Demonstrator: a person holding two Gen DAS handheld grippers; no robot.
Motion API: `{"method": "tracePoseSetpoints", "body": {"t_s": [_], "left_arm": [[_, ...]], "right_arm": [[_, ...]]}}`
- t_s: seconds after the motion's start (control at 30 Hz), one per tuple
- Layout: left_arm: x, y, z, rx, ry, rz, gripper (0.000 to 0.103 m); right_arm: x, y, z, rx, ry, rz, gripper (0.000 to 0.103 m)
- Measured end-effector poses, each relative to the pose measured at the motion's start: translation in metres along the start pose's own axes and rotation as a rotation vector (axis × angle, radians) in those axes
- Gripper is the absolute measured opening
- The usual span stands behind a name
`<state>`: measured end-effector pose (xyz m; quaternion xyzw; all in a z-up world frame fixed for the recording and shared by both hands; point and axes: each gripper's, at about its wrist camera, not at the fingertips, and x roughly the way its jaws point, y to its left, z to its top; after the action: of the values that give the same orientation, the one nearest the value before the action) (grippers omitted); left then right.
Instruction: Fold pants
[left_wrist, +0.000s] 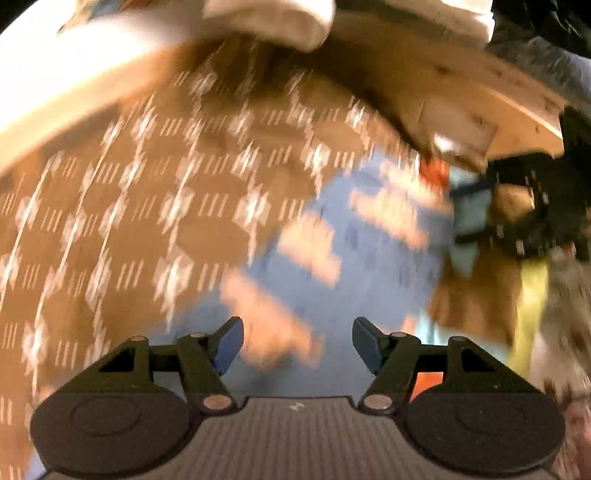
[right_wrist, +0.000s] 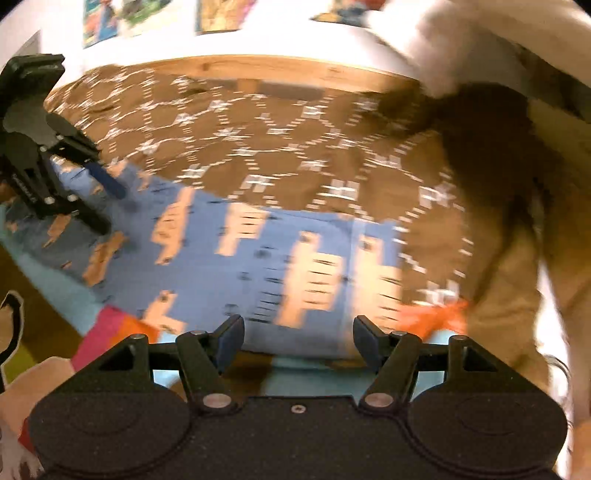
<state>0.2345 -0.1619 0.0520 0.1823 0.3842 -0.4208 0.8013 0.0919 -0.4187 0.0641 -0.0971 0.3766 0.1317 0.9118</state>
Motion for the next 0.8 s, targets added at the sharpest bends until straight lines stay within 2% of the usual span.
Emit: {"method": "tracePoseSetpoints", "body": {"t_s": [0.13, 0.27, 0.37, 0.47, 0.57, 0.63, 0.73, 0.8], "left_arm": [[0.044, -0.014, 0.056, 0.005, -0.065, -0.009, 0.070], [0.079, -0.027, 0.089, 0.009, -0.102, -0.047, 0.070], [0.103, -0.038, 0.096, 0.009, -0.082, -0.055, 0.070], [0.121, -0.050, 0.092, 0.030, -0.048, -0.038, 0.068], [0.124, -0.056, 0.089, 0.067, -0.046, -0.033, 0.060], [0.125, -0.056, 0.091, 0.072, -0.038, -0.048, 0.058], [0.127, -0.054, 0.095, 0.057, -0.016, -0.072, 0.056], [0.129, -0.053, 0.097, 0.056, 0.014, -0.074, 0.055]], "right_arm": [[0.008, -0.033, -0.005, 0.025, 0.005, -0.001, 0.067], [0.013, -0.055, -0.005, 0.079, 0.001, 0.075, 0.067], [0.017, -0.064, -0.006, 0.114, 0.028, 0.133, 0.067], [0.028, -0.069, -0.008, 0.150, 0.105, 0.177, 0.068], [0.025, -0.074, -0.010, 0.189, 0.112, 0.232, 0.069], [0.022, -0.075, -0.012, 0.199, 0.113, 0.263, 0.068], [0.020, -0.074, -0.012, 0.197, 0.101, 0.272, 0.060], [0.022, -0.081, -0.012, 0.283, 0.099, 0.278, 0.052]]}}
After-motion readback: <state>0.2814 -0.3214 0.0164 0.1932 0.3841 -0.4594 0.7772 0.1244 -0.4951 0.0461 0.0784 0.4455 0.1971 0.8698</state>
